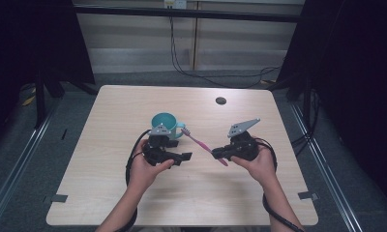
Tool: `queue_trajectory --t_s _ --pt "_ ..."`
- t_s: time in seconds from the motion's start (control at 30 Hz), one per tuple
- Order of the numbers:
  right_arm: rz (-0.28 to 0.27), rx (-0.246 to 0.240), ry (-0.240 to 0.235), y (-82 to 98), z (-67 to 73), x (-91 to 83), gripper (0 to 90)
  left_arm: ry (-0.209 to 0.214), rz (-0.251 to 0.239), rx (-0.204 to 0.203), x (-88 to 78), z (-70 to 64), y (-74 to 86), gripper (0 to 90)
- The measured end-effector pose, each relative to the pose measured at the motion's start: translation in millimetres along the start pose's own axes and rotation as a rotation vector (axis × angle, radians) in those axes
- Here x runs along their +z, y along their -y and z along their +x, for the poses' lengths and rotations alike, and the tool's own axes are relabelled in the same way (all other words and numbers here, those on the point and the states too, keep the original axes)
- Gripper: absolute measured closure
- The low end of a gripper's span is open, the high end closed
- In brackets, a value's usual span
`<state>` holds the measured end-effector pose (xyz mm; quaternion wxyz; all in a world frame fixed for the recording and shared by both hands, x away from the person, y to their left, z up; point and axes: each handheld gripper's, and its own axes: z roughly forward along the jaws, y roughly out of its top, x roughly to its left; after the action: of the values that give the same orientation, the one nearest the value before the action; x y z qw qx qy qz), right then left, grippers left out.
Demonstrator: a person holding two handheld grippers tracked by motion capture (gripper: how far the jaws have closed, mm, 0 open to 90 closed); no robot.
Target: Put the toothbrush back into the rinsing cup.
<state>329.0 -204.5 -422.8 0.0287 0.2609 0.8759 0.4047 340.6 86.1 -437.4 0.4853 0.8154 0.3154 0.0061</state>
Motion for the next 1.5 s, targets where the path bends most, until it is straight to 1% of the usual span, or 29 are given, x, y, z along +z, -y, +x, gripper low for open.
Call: queue_trajectory --t_s 0.07,0.1,0.13,0.27,0.33,0.43,0.47,0.57,0.77,0.93,1.03,1.07,1.13,1.2,1.23,1.3,1.33,1.4,1.47,1.5 --pt "-0.002 0.001 -0.009 -0.3 0.5 0.9 83.4 0.007 -0.005 -0.003 0.6 0.0 -1.6 23.8" --pt "0.003 0.000 -0.002 -0.7 1.4 1.2 83.4 0.010 -0.004 -0.004 1.3 -0.2 -2.4 24.3" --pt "0.002 -0.006 -0.008 -0.9 1.7 1.8 83.3 0.009 0.003 0.000 1.7 0.0 -3.5 24.4" --pt "-0.002 -0.010 -0.007 -1.6 2.7 1.9 83.3 0.003 -0.024 -0.009 0.8 0.7 -7.7 26.9" --pt "-0.005 -0.006 -0.006 -1.9 2.8 1.7 83.4 0.007 -0.030 -0.012 1.0 0.2 -9.5 27.0" --pt "-0.011 -0.003 -0.015 -2.4 2.7 1.9 83.3 0.014 -0.032 -0.019 2.7 -0.1 -11.1 27.7" --pt "-0.010 -0.010 -0.013 -2.9 3.2 2.3 83.3 0.014 -0.035 -0.026 3.1 -0.2 -11.3 27.9" --pt "-0.011 -0.016 -0.014 -3.6 4.6 3.9 83.3 0.021 -0.028 -0.024 4.2 0.0 -12.2 29.8" --pt "-0.008 -0.012 -0.017 -4.1 5.0 6.2 83.3 0.036 -0.037 -0.034 4.1 -2.1 -14.7 29.8" --pt "-0.013 -0.019 -0.022 -4.9 5.6 7.1 83.3 0.037 -0.046 -0.038 3.4 -3.0 -17.0 30.8" --pt "-0.018 -0.017 -0.024 -4.7 6.1 7.2 83.3 0.042 -0.051 -0.052 2.9 -2.4 -17.3 31.5" --pt "-0.017 -0.018 -0.021 -4.8 6.4 7.3 83.3 0.045 -0.053 -0.054 3.4 -2.7 -17.1 33.4" --pt "-0.020 -0.017 -0.024 -5.2 7.0 7.5 83.3 0.048 -0.045 -0.051 4.7 -2.2 -16.8 34.0" --pt "-0.025 -0.018 -0.028 -5.8 7.6 7.9 83.3 0.053 -0.049 -0.063 5.9 -1.4 -16.6 34.3" --pt "-0.023 -0.020 -0.030 -6.1 8.0 8.5 83.3 0.054 -0.055 -0.068 6.5 -1.2 -16.4 35.6" --pt "-0.021 -0.021 -0.031 -6.4 8.5 9.5 83.3 0.057 -0.049 -0.068 7.6 -0.7 -16.4 37.7" --pt "-0.021 -0.021 -0.032 -6.4 8.5 9.8 83.3 0.065 -0.049 -0.073 8.3 -0.5 -16.3 41.1" --pt "-0.023 -0.019 -0.033 -6.5 8.5 9.9 83.3 0.060 -0.055 -0.079 8.1 0.2 -16.5 44.2" --pt "-0.022 -0.022 -0.035 -6.6 8.7 10.4 83.3 0.085 -0.069 -0.099 8.3 0.5 -16.7 50.8" --pt "-0.019 -0.025 -0.037 -6.7 9.1 10.7 83.2 0.082 -0.067 -0.099 8.3 0.4 -17.0 51.0"
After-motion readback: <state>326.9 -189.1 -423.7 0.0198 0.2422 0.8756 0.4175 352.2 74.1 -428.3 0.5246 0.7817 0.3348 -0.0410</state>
